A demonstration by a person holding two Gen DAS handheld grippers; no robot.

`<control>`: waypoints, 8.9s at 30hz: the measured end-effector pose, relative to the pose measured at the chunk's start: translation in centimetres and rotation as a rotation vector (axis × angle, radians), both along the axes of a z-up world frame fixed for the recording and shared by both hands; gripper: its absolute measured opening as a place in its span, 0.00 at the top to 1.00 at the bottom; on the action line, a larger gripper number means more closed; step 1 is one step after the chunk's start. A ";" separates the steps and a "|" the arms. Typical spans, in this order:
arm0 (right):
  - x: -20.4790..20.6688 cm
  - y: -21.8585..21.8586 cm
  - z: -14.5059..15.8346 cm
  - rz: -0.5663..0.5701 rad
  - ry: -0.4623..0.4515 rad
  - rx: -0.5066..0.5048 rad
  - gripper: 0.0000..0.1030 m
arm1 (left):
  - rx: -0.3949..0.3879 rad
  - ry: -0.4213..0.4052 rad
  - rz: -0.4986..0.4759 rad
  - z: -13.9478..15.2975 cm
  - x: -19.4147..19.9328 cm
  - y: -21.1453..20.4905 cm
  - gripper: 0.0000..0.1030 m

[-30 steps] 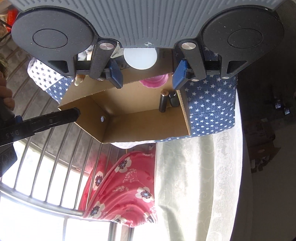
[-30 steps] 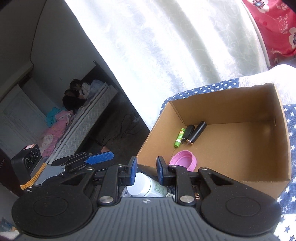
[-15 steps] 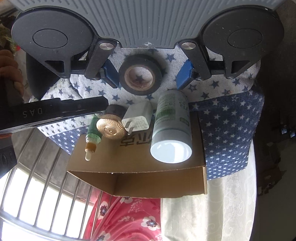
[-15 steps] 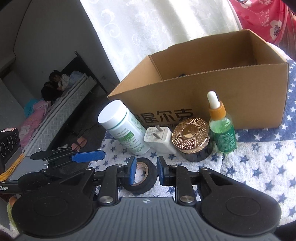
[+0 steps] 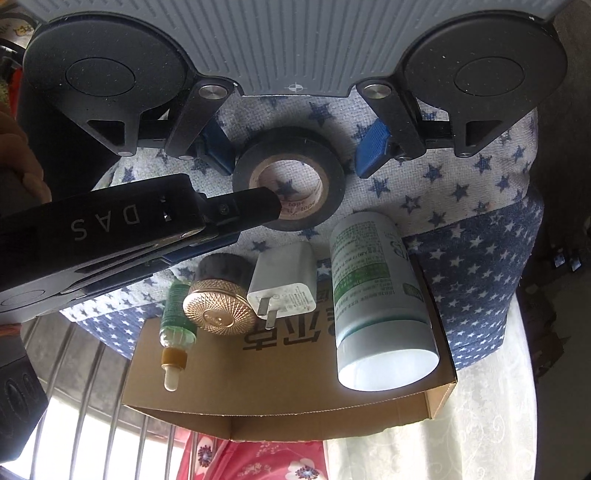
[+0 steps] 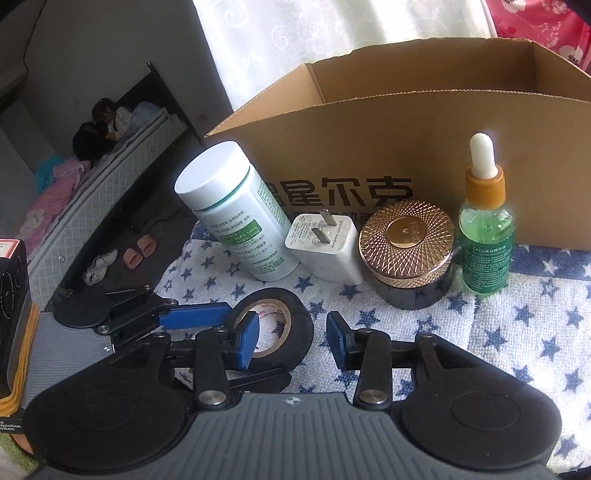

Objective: Organize rigid objects
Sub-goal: 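Return the right gripper and grasp the black electrical tape roll, then carry the tape roll into the box and open the right gripper, then withdraw the right gripper from the box toward the green dropper bottle, then close the right gripper around the green dropper bottle, then carry the dropper bottle into the box and open the right gripper, then withdraw the right gripper from the box toward the rose-gold jar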

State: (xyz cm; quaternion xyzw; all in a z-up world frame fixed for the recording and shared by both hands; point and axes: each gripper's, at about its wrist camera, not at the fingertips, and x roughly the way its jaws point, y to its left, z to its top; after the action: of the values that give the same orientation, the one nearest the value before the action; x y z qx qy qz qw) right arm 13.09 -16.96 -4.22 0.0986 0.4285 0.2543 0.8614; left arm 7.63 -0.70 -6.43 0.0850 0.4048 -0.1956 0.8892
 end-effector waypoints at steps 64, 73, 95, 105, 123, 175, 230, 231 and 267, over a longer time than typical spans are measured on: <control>28.9 -4.1 1.9 0.046 0.335 -0.093 0.79 | 0.162 0.284 -0.116 3.7 28.0 -7.8 0.36; 28.9 -4.0 2.3 0.032 0.332 -0.065 0.77 | 0.118 0.296 -0.074 3.9 28.2 -6.1 0.33; 5.8 -11.1 17.0 -0.009 -0.255 0.226 0.57 | -0.143 -0.162 -0.012 13.8 9.8 1.5 0.31; -0.7 -9.8 10.2 -0.111 -0.271 0.071 0.49 | -0.193 -0.232 -0.087 7.3 2.4 -2.6 0.31; 1.7 -8.6 4.8 -0.097 -0.196 -0.089 0.58 | -0.063 -0.258 -0.191 2.9 4.7 -10.0 0.52; -1.1 -8.8 8.2 -0.082 -0.243 -0.070 0.76 | -0.054 -0.266 -0.141 4.8 2.1 -13.3 0.69; 27.4 -7.6 4.4 -0.019 0.089 -0.033 0.75 | 0.054 0.178 -0.045 5.7 27.5 -11.2 0.62; 27.4 -7.7 4.5 -0.023 0.092 -0.035 0.75 | 0.054 0.174 -0.048 5.8 27.4 -11.3 0.62; 2.5 -10.8 4.6 -0.169 -0.111 0.158 0.53 | -0.011 -0.096 -0.103 4.1 3.1 -4.0 0.40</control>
State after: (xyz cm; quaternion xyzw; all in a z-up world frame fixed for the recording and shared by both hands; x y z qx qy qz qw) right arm 15.54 -27.74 0.35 0.1876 0.3490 0.2185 0.8918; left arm 10.78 -4.73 -2.35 0.1099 0.3557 -0.2388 0.8969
